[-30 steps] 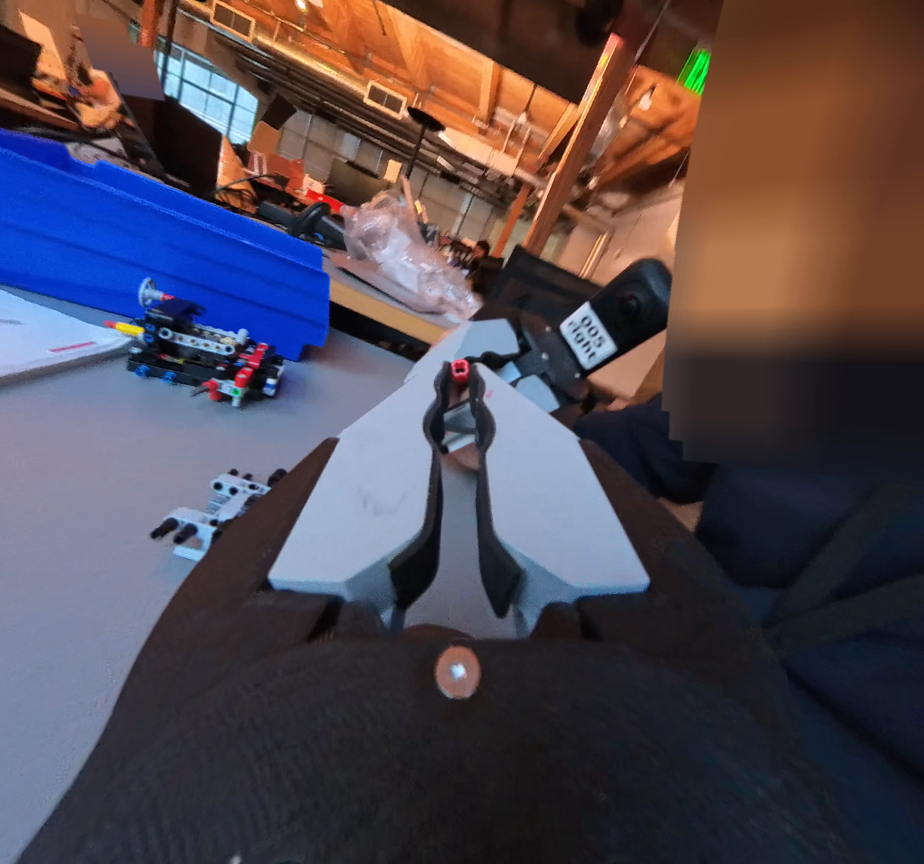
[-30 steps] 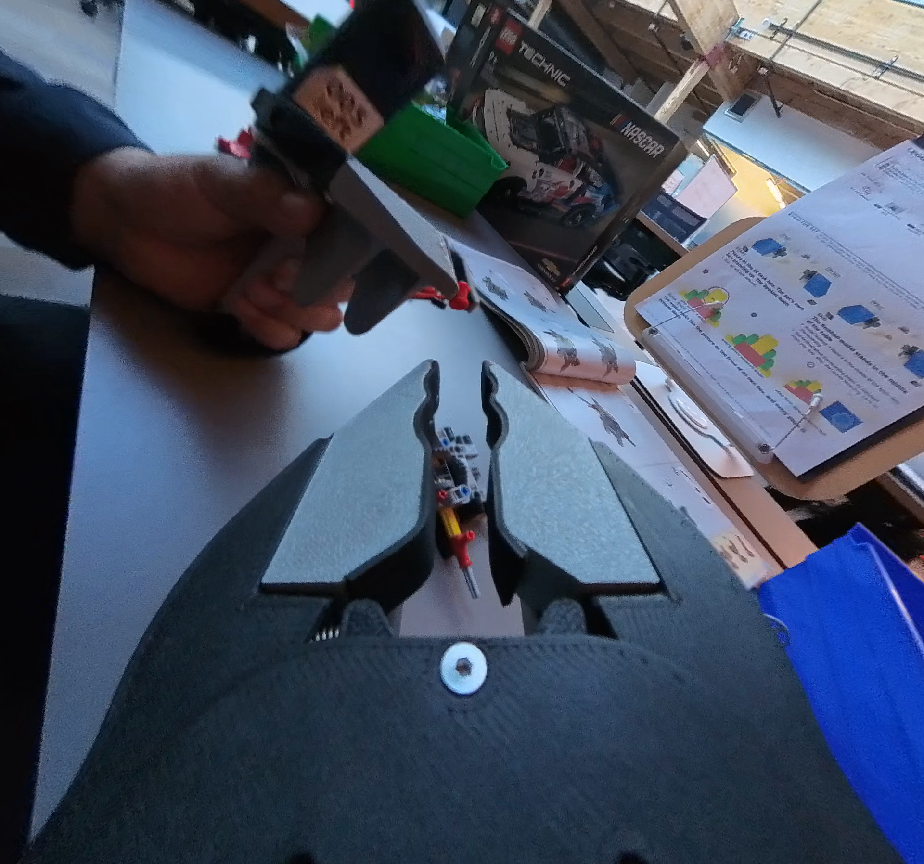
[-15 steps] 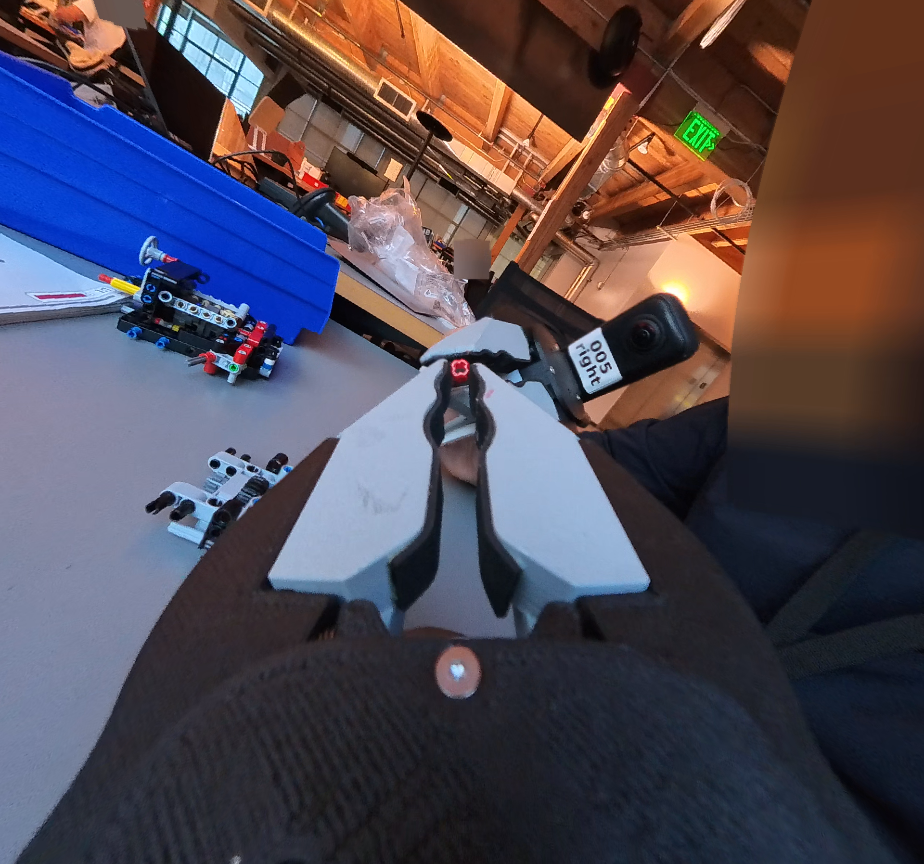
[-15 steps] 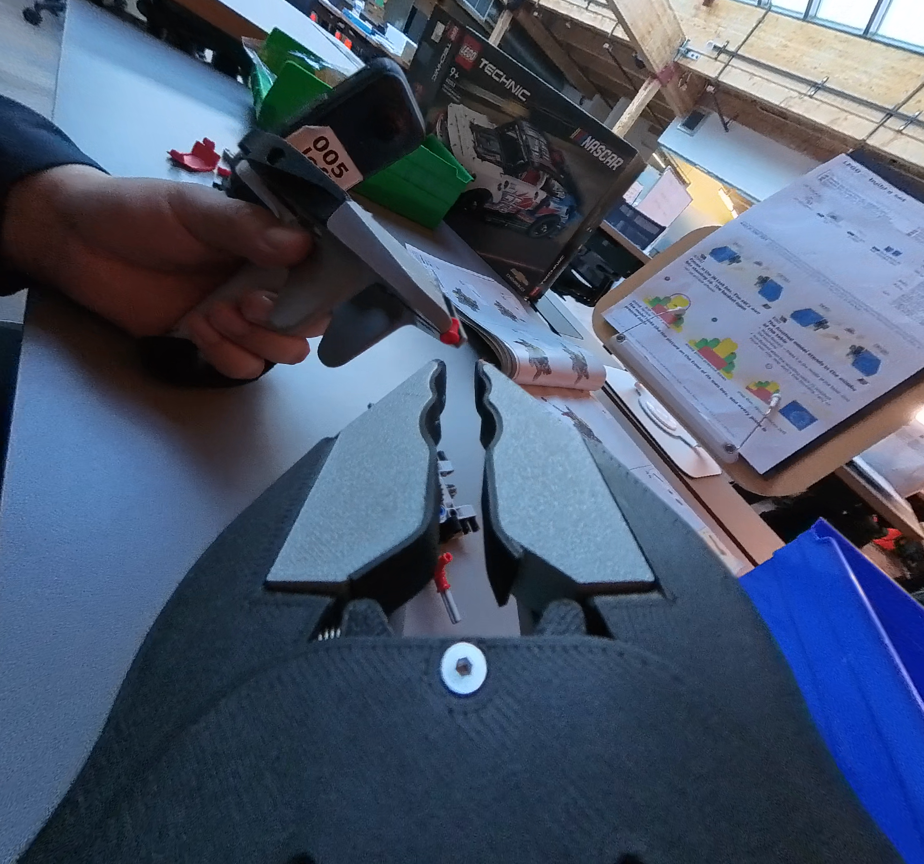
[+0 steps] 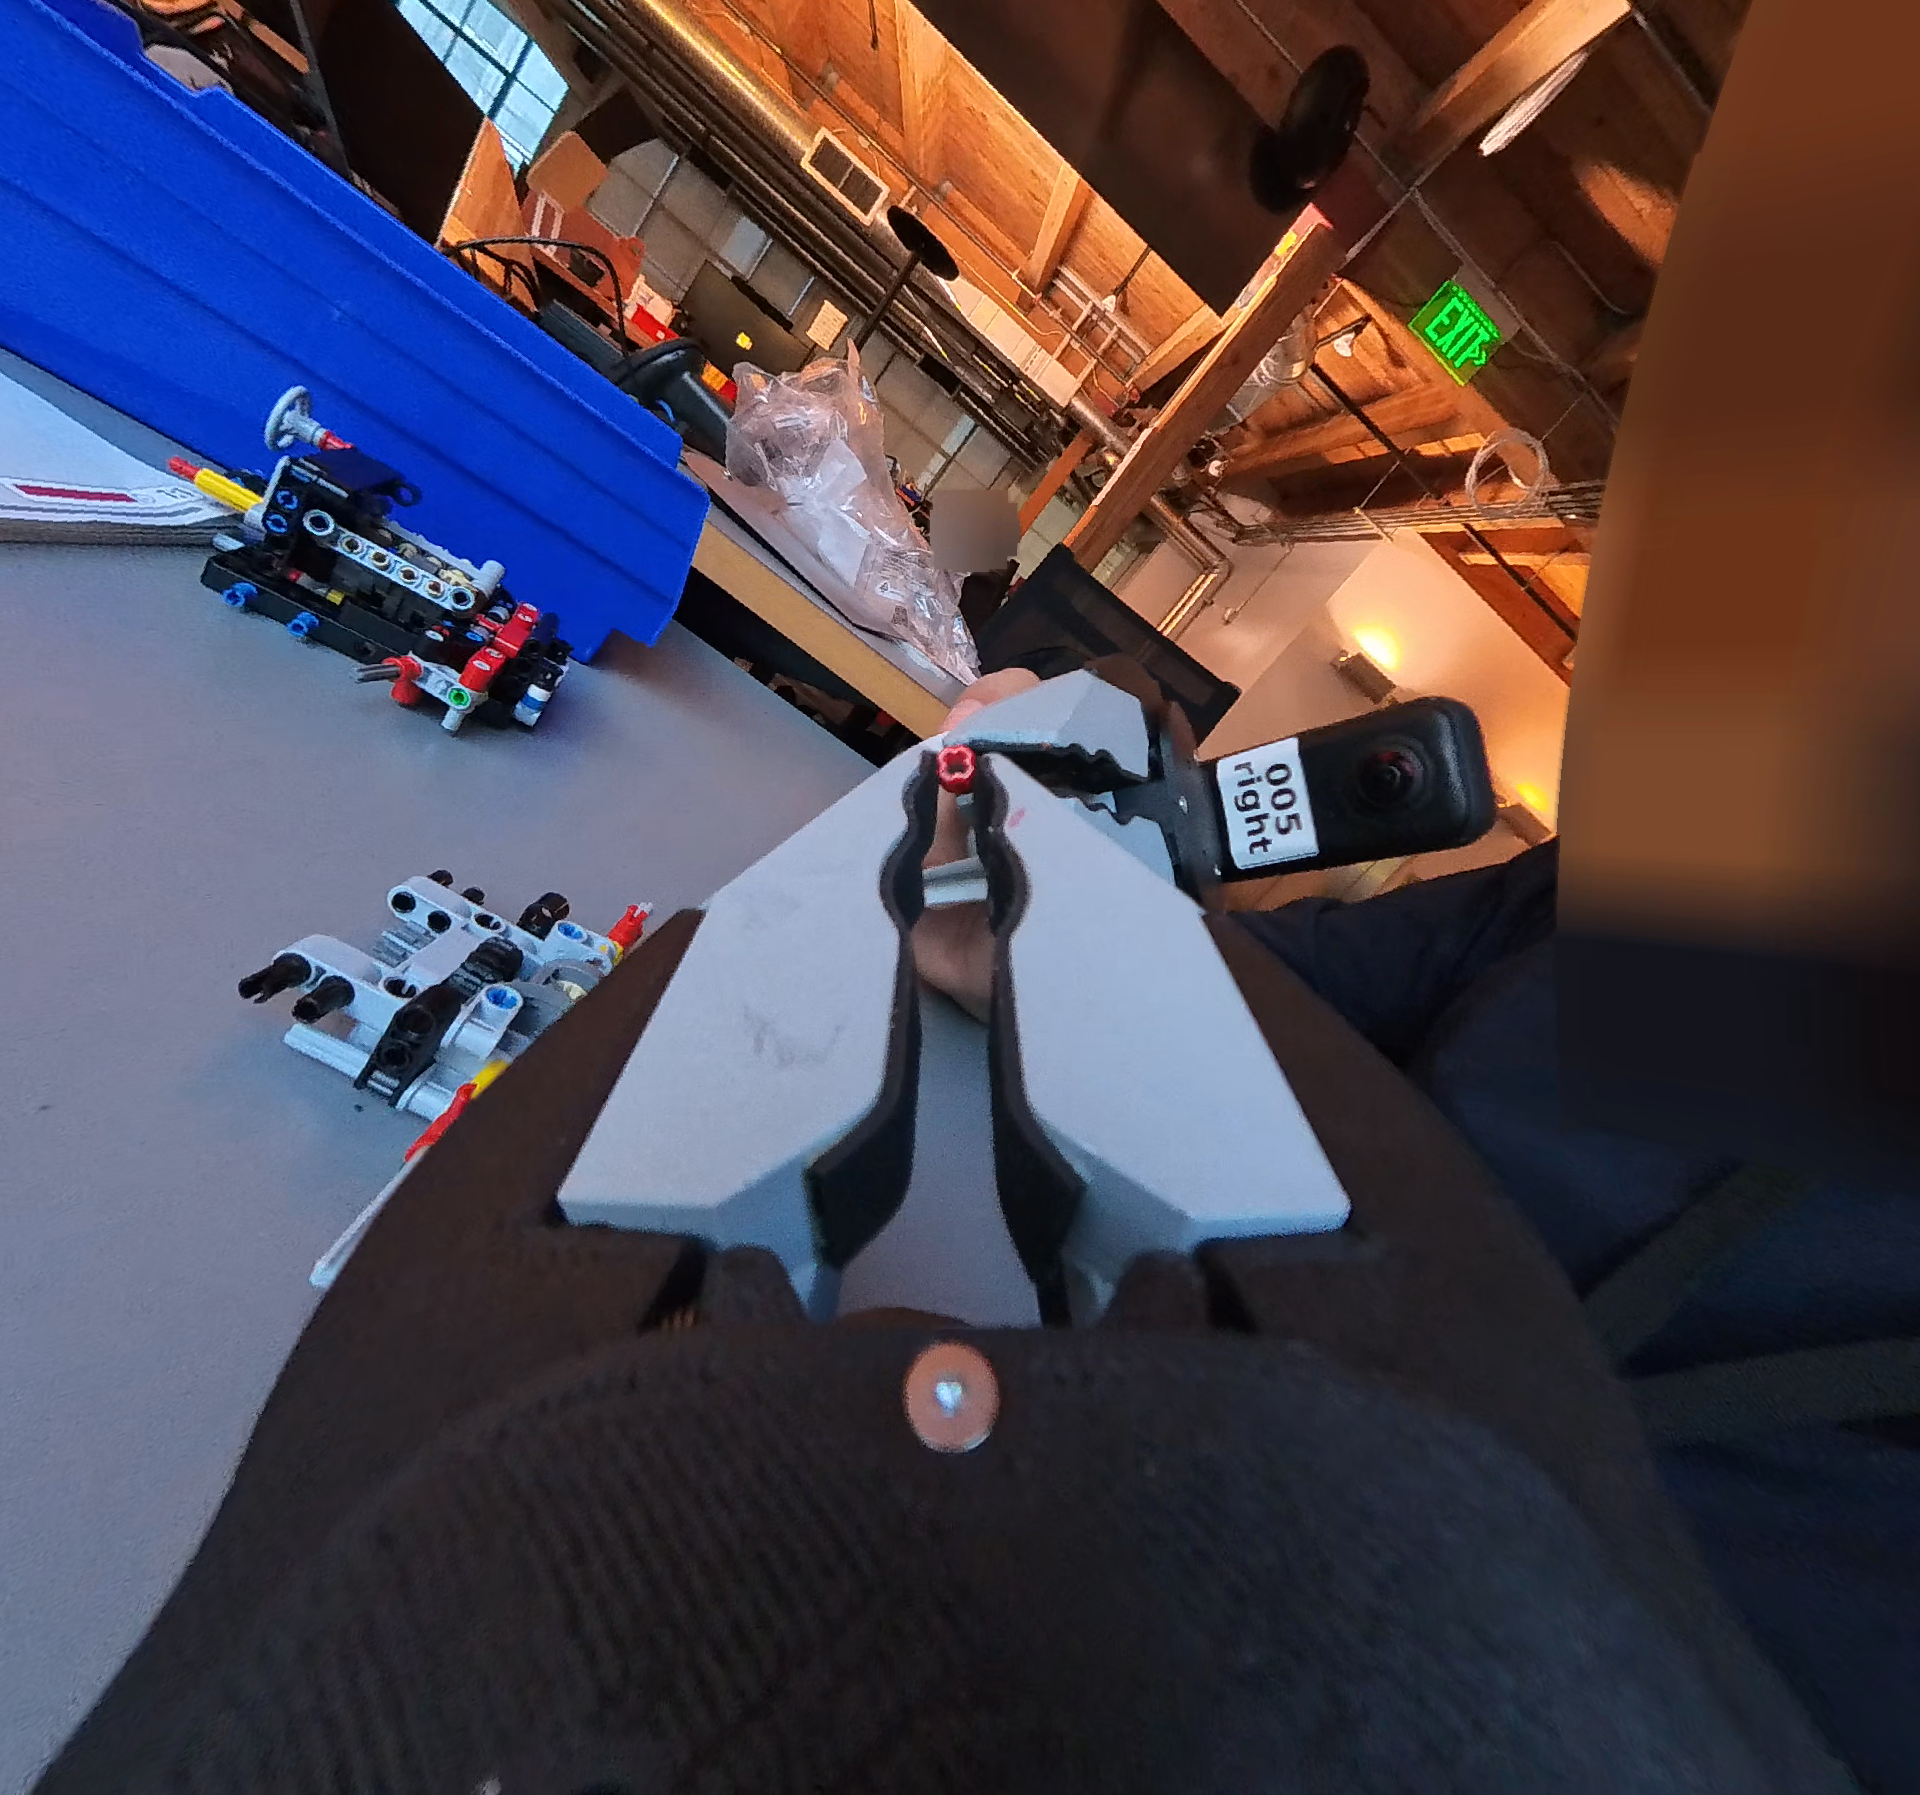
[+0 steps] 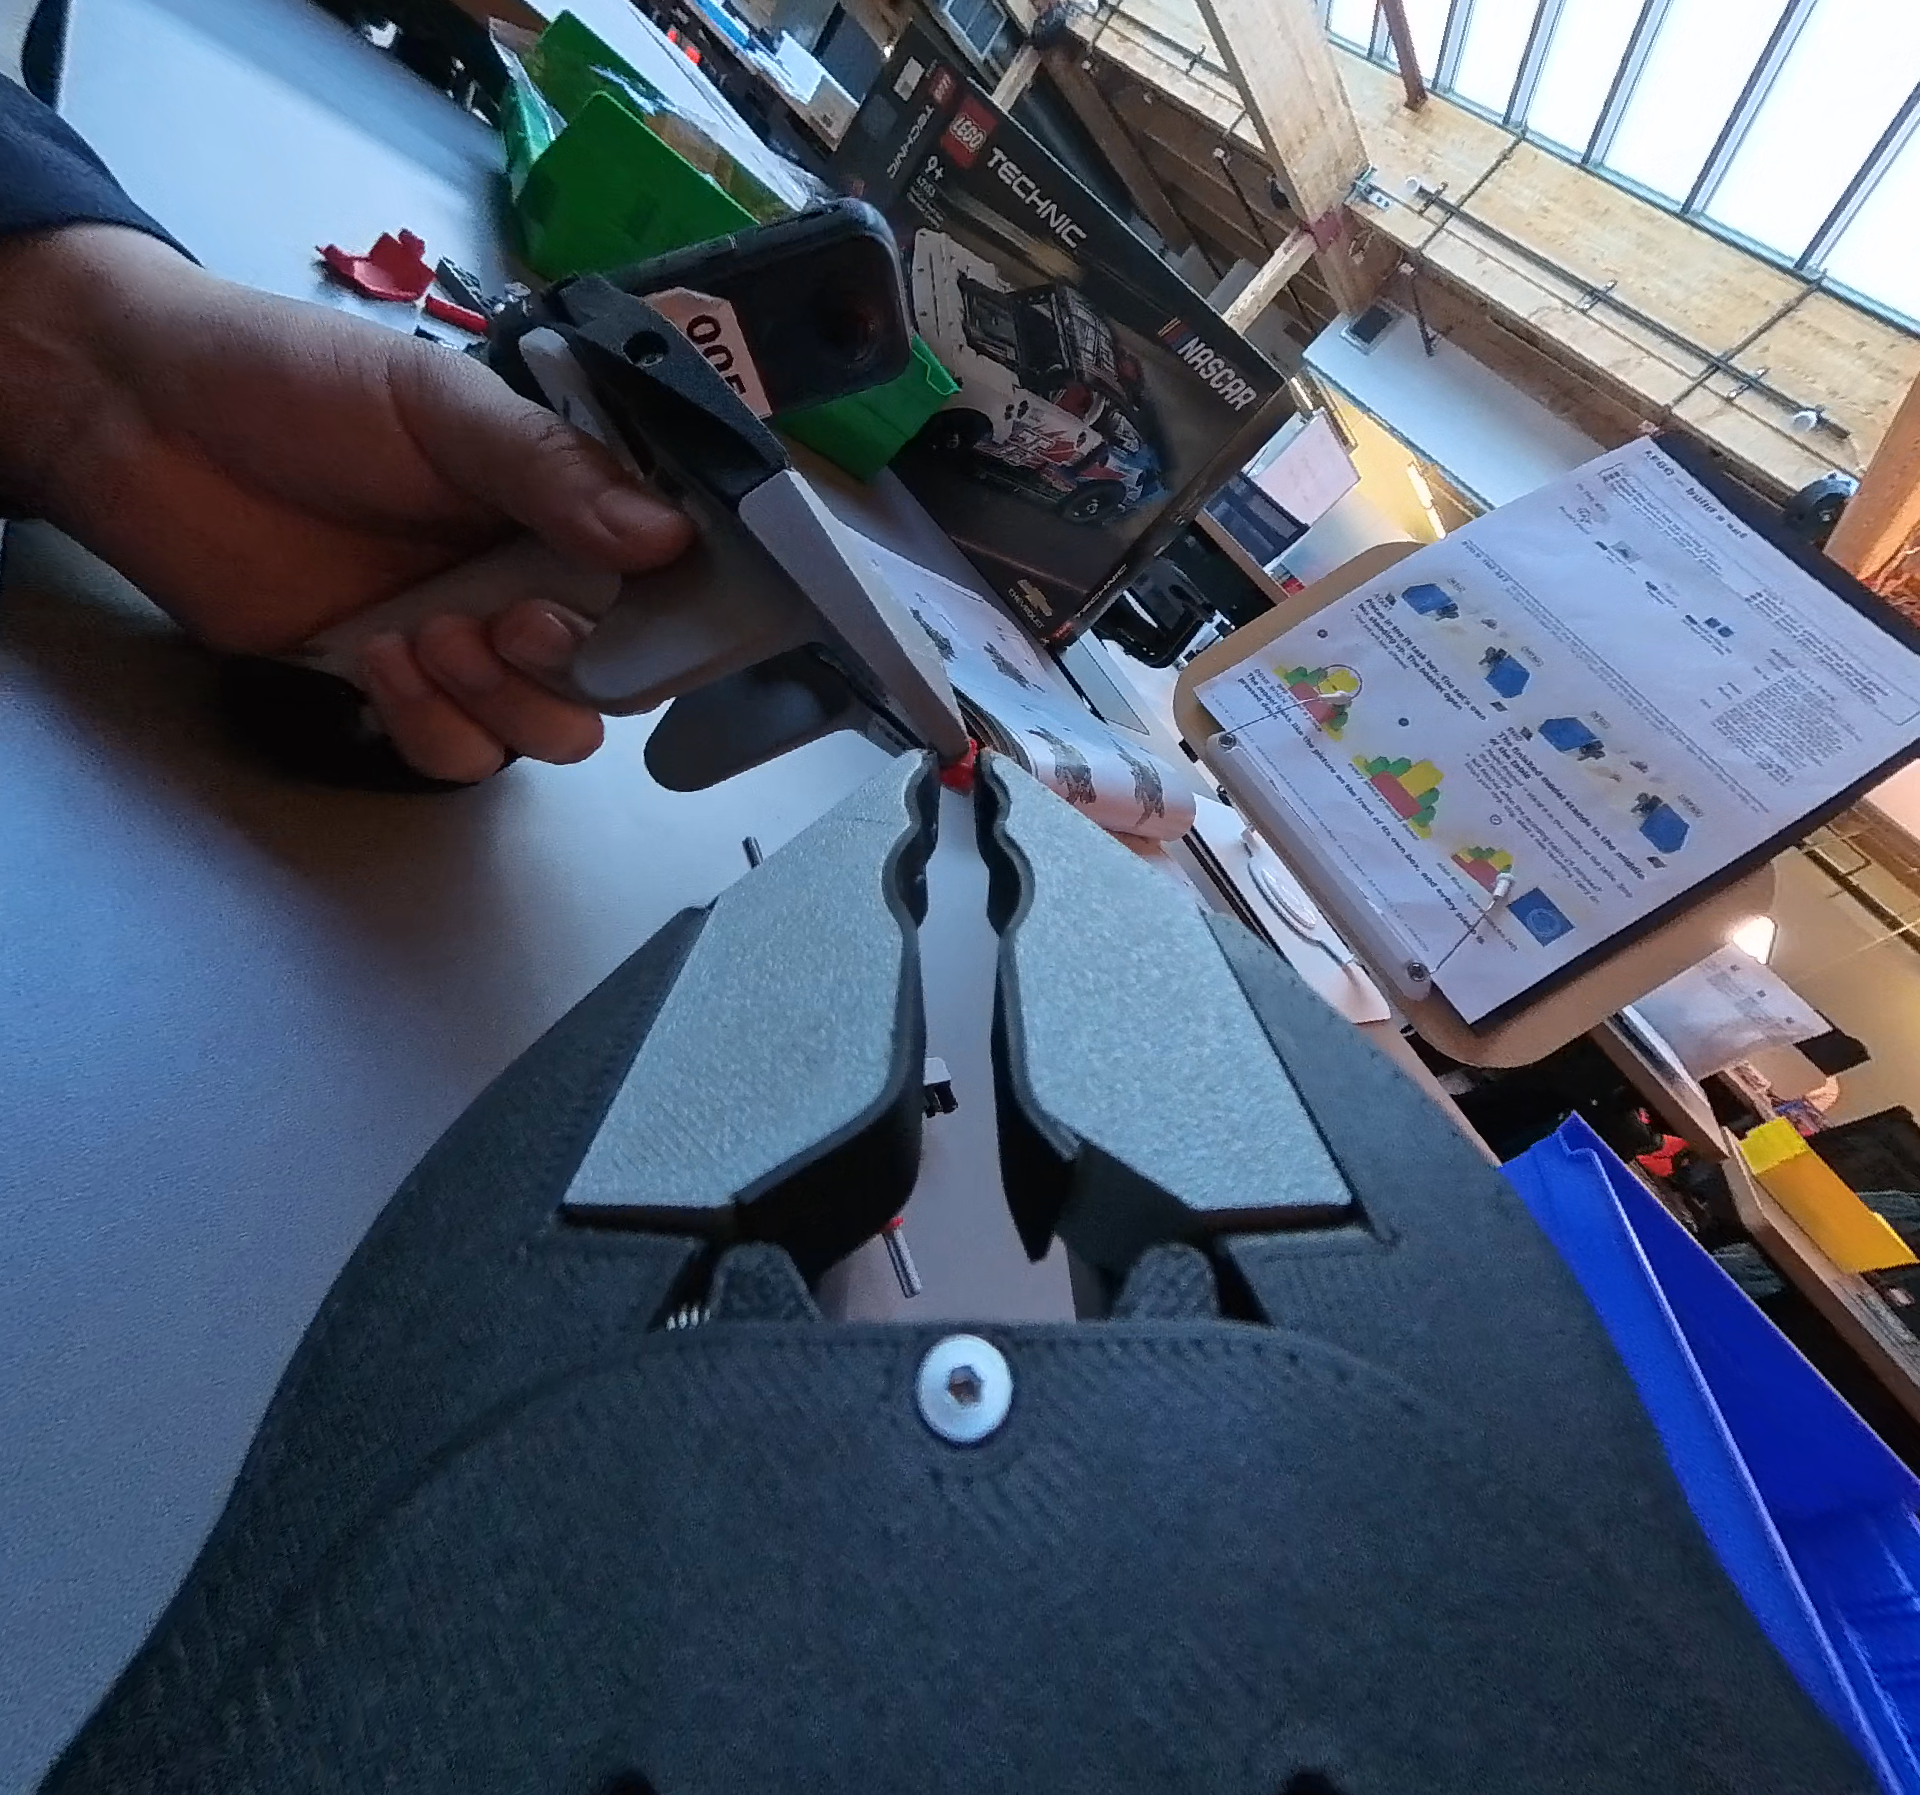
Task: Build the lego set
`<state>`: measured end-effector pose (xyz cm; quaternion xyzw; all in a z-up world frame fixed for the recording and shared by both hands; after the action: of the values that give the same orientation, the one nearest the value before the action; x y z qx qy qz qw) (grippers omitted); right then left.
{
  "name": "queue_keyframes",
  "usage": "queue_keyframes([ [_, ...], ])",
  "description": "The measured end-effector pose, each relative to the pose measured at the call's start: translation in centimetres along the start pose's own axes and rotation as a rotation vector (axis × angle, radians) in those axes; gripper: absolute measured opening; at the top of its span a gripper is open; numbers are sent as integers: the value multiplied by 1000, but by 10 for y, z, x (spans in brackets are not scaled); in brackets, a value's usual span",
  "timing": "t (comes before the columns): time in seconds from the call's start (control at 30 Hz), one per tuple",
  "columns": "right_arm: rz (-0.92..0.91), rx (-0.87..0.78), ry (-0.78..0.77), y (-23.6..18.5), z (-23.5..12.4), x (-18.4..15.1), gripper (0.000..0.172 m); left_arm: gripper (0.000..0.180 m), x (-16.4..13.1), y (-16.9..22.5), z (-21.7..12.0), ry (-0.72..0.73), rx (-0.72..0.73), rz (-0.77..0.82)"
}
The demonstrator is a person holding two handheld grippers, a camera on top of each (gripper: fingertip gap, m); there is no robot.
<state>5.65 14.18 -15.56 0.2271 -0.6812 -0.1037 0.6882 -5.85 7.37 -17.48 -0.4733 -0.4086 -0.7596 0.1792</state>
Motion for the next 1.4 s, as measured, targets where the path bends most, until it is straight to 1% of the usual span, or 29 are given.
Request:
queue_keyframes([
  [0.17, -6, 7, -4, -2, 1, -1, 6, 4, -2, -1, 1, -8, -19, -39],
  [0.87, -11, 3, -1, -2, 0, 0, 4, 4, -2, -2, 1, 2, -48, -66],
  [1.4, -1, 10, -19, -2, 0, -1, 3, 4, -2, -2, 2, -5, -44, -75],
])
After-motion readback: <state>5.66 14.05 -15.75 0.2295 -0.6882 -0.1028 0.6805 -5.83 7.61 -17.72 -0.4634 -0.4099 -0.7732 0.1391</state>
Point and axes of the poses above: each gripper's, where its closed fingertips meet, z out along the fingers, x out of its top, y = z × x across the jaws, the point moved 8 cm from there along -z, back along the fingers, and after that the axes turned 12 degrees about z, right-handed, at the moved point
